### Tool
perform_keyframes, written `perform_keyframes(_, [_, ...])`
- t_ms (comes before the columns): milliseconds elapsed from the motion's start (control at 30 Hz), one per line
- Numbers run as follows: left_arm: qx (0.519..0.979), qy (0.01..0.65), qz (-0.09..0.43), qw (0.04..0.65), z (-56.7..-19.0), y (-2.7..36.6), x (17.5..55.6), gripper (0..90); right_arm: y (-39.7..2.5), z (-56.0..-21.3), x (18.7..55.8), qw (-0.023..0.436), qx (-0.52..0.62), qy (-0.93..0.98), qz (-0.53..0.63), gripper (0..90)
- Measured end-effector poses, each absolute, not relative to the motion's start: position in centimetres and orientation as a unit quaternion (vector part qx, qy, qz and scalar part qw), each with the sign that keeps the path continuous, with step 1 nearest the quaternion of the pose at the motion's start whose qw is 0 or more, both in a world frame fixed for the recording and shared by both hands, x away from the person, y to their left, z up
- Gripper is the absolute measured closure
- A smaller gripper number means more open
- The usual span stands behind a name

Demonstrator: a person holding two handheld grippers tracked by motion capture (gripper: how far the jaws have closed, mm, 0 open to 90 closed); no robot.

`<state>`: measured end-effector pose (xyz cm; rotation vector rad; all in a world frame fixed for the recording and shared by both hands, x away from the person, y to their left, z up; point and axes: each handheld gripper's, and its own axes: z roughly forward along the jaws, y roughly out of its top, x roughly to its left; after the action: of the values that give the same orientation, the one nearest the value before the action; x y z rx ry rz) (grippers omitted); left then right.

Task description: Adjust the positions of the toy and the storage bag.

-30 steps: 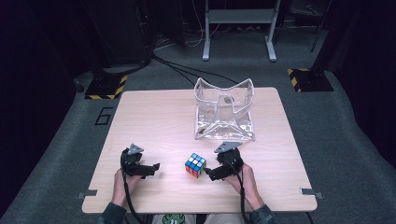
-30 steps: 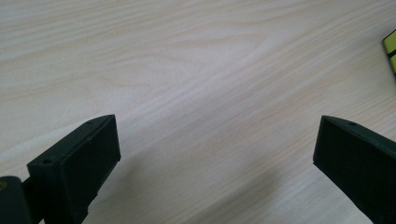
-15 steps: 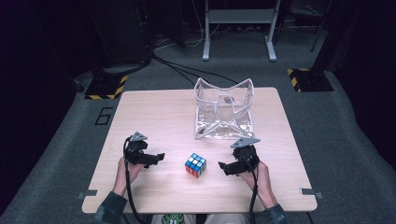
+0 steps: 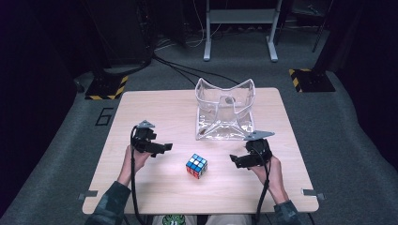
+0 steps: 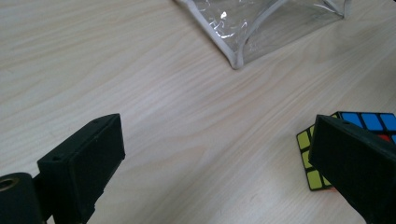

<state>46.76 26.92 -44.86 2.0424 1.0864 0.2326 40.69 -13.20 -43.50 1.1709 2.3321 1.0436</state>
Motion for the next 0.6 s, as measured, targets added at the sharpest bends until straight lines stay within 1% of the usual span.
perform_keyframes(367, [0.814, 0.411, 0.086, 0.402, -43.4, 25.2, 48.5, 3.9, -14.4, -41.3, 42.4, 0.178, 0.418, 0.813, 0.364, 6.8])
perform_keyframes(600, [0.81, 0.409, 0.083, 0.411, -41.6, 24.2, 50.2, 3.9, -14.9, -39.8, 43.4, 0.184, 0.423, 0.809, 0.365, 7.4])
